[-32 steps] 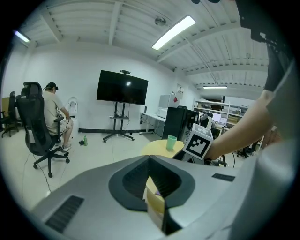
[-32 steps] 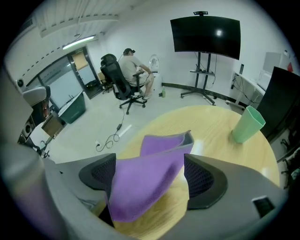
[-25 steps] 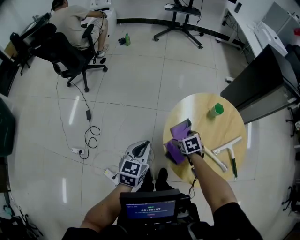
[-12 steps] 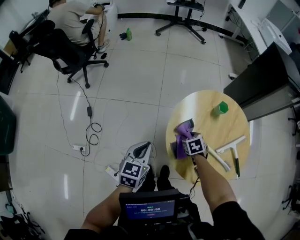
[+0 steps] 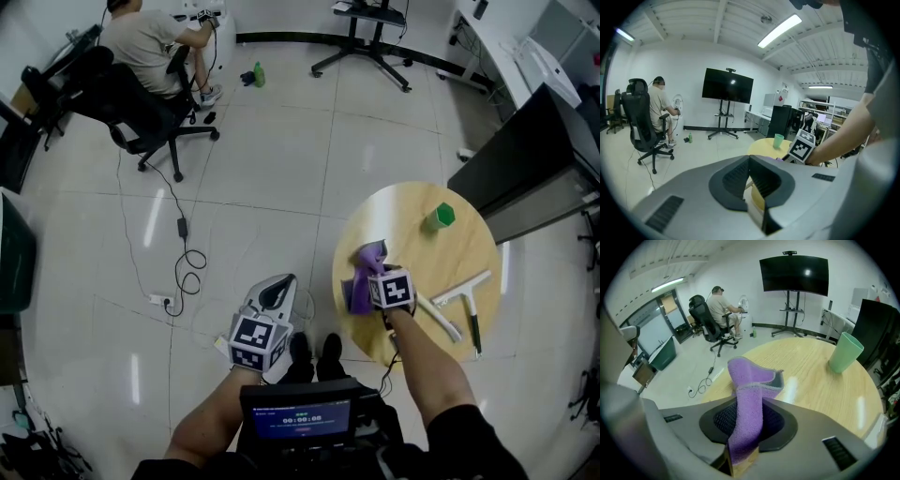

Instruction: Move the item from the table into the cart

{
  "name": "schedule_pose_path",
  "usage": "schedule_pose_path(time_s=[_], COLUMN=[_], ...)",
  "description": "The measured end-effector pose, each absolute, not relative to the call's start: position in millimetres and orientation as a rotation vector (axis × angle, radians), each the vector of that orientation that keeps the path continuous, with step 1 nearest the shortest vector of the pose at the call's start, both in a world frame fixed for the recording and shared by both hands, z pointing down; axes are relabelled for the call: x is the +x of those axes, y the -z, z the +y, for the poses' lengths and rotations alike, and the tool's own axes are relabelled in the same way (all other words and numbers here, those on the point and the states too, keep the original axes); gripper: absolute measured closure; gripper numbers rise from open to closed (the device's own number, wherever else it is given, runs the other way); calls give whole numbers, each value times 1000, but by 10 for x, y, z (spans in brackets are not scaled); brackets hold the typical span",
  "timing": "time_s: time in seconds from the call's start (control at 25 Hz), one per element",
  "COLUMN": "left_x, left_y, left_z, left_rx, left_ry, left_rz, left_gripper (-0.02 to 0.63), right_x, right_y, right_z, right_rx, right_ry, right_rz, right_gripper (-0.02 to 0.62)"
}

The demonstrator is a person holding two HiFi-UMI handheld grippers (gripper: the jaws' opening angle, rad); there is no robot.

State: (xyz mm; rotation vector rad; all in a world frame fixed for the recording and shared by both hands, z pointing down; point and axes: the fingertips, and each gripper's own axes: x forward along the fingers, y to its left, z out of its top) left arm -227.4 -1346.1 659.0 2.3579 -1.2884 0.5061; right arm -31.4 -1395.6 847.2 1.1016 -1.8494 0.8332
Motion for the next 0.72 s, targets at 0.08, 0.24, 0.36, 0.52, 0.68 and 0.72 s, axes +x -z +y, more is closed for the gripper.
schedule_pose_path(time_s=[0.08, 0.24, 0.36, 0.52, 0.68, 0.72], left_x=[-2292, -2264, -2219, -2072, -2022, -2067], left_y=[-6423, -6006, -5670, -5272, -4759, -4649], left_z=[-13451, -13305, -13158, -12904, -12666, -12612], left_rx=[2374, 2408, 2447, 2488, 2545, 2558], left_ry=[-506, -475, -434, -369, -284, -269], left_rz=[-1313, -1333, -1339, -1380, -1394, -1393], left_gripper=[614, 615, 615, 614, 615, 614], right_x=[-315, -339, -337, -128, -36, -80], right_y=[-8308, -7749, -7157, -6403, -5655, -5483], right_z=[-13890, -13718, -13610, -13319, -12990, -12913], right_rx=[1113, 1155, 1224, 1323, 1427, 1448], right_ry=[-829, -804, -778, -724, -667, -647], right_rz=[-1885, -1977, -2075, -2180, -2280, -2304], right_gripper=[518, 518, 518, 518, 518, 518])
